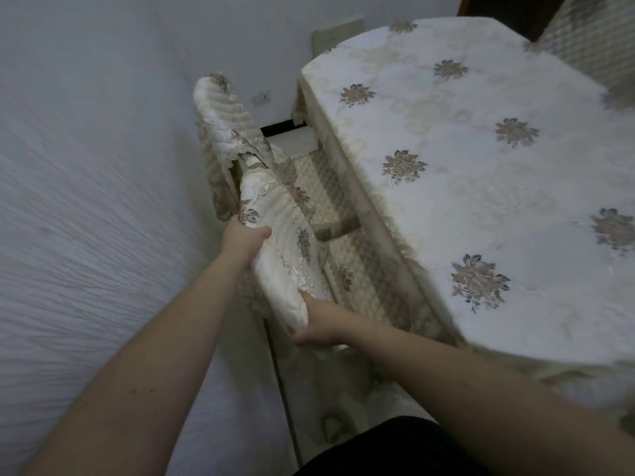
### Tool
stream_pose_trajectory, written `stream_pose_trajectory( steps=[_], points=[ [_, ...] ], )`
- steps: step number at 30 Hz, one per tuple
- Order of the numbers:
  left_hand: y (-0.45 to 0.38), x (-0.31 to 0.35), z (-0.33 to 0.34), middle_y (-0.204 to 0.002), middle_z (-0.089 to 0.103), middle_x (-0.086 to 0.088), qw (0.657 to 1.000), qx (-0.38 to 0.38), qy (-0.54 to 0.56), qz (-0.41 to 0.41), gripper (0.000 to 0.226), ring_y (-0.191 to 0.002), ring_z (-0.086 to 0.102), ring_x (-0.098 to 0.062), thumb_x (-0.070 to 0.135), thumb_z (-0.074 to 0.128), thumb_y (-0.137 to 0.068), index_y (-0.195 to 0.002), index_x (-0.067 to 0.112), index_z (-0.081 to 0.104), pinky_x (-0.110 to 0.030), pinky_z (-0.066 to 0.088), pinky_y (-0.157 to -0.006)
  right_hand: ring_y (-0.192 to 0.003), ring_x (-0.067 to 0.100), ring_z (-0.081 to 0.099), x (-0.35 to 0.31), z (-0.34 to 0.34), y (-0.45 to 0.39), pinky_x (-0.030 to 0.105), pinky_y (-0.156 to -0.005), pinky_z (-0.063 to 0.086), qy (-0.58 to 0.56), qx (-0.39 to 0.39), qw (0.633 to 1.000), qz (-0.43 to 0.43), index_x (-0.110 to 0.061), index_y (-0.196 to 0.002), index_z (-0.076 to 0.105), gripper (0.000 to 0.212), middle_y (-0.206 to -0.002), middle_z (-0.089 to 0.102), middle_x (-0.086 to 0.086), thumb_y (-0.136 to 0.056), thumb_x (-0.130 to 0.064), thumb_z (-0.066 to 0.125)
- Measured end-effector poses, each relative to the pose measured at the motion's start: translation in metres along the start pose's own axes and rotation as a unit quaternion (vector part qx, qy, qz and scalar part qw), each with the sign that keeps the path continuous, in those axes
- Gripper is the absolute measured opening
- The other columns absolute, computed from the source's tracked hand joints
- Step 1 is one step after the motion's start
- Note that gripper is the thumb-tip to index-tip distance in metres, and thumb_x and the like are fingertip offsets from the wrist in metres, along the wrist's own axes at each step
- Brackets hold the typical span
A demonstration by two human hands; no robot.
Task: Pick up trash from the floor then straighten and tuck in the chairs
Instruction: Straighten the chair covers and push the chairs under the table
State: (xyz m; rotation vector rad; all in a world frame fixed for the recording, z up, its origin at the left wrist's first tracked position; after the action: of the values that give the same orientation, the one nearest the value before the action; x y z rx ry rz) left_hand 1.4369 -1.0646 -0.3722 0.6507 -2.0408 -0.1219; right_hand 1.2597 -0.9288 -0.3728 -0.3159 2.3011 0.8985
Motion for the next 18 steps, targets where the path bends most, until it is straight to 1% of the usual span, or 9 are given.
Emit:
stream_pose_trajectory(
  steps=[2,5,7,9,12,15,16,18],
  points=[
    [0.003,0.003,0.000,-0.122,0.060,-0.011,0.998,0.021,-0.049,0.023,0.070,-0.108,0.058,-0.032,0.030,0.071,-0.067,-0.130,0.013,0.047,-0.042,0.049,-0.092,-0.113,0.027,0.053,0.004,0.001,0.001,0.022,-0.080,0.035,-0.014,0.005,1.000,-0.005,-0.026,-0.149,0.018,0.095,-0.132,0.054,0.006,-0.073,-0.039,0.073],
    [0.012,0.006,0.001,-0.122,0.057,-0.012,0.987,0.072,-0.107,0.099,0.071,-0.107,0.056,-0.033,0.035,0.064,-0.068,-0.133,0.016,0.043,-0.044,0.049,-0.090,-0.118,0.028,0.052,0.012,0.001,0.004,0.027,-0.086,0.040,-0.005,0.004,1.000,-0.006,-0.022,-0.144,0.028,0.088,-0.136,0.052,0.007,-0.074,-0.055,0.069],
    [0.019,0.007,0.002,-0.129,0.053,-0.014,0.973,0.102,-0.154,0.135,0.068,-0.114,0.051,-0.033,0.035,0.059,-0.076,-0.138,0.014,0.040,-0.044,0.045,-0.093,-0.126,0.028,0.046,0.019,-0.003,0.012,0.034,-0.098,0.040,0.008,0.000,1.000,-0.013,-0.018,-0.146,0.027,0.092,-0.143,0.045,0.008,-0.075,-0.063,0.064],
    [0.025,0.007,0.003,-0.134,0.047,-0.019,0.959,0.117,-0.206,0.158,0.062,-0.120,0.045,-0.036,0.030,0.053,-0.085,-0.141,0.008,0.038,-0.044,0.038,-0.099,-0.134,0.027,0.038,0.029,-0.013,0.023,0.036,-0.107,0.034,0.015,0.010,1.000,-0.015,-0.017,-0.149,0.021,0.093,-0.151,0.035,0.008,-0.079,-0.064,0.059],
    [0.039,0.007,0.006,-0.141,0.038,-0.023,0.937,0.099,-0.280,0.186,0.061,-0.128,0.035,-0.038,0.028,0.051,-0.087,-0.141,0.006,0.035,-0.048,0.031,-0.106,-0.137,0.026,0.034,0.051,-0.032,0.043,0.035,-0.109,0.031,0.040,0.044,0.998,-0.026,-0.017,-0.150,0.020,0.084,-0.152,0.032,0.006,-0.086,-0.059,0.053],
    [0.071,0.005,0.021,-0.156,0.010,-0.020,0.914,0.052,-0.366,0.165,0.068,-0.142,0.011,-0.039,0.033,0.051,-0.087,-0.147,0.013,0.026,-0.051,0.019,-0.114,-0.136,0.025,0.035,0.082,-0.055,0.070,0.039,-0.109,0.032,0.106,0.096,0.989,-0.033,-0.017,-0.149,0.020,0.074,-0.151,0.033,0.006,-0.091,-0.052,0.049],
    [0.086,0.004,0.028,-0.158,0.006,-0.018,0.904,0.046,-0.390,0.166,0.068,-0.143,0.004,-0.038,0.035,0.050,-0.087,-0.147,0.015,0.026,-0.053,0.014,-0.115,-0.136,0.025,0.034,0.094,-0.063,0.081,0.040,-0.109,0.032,0.129,0.119,0.984,-0.034,-0.018,-0.149,0.021,0.072,-0.151,0.033,0.006,-0.091,-0.050,0.049],
    [0.119,0.002,0.047,-0.159,0.008,-0.012,0.884,0.042,-0.429,0.182,0.065,-0.145,-0.001,-0.033,0.039,0.047,-0.088,-0.147,0.021,0.029,-0.056,0.006,-0.114,-0.137,0.024,0.031,0.122,-0.079,0.107,0.039,-0.111,0.029,0.164,0.162,0.973,-0.030,-0.018,-0.149,0.020,0.071,-0.152,0.032,0.006,-0.091,-0.048,0.049]
  ],
)
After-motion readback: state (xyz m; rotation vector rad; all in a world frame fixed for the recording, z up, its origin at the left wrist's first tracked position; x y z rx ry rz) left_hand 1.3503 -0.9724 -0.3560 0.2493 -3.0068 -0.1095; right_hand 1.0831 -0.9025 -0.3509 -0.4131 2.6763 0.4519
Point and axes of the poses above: each hand's wrist, its own y-axis away from the middle knuckle, its own z-axis out of the palm, x = y × z, the point moved 2 cm from there along -y, towards the middle knuckle
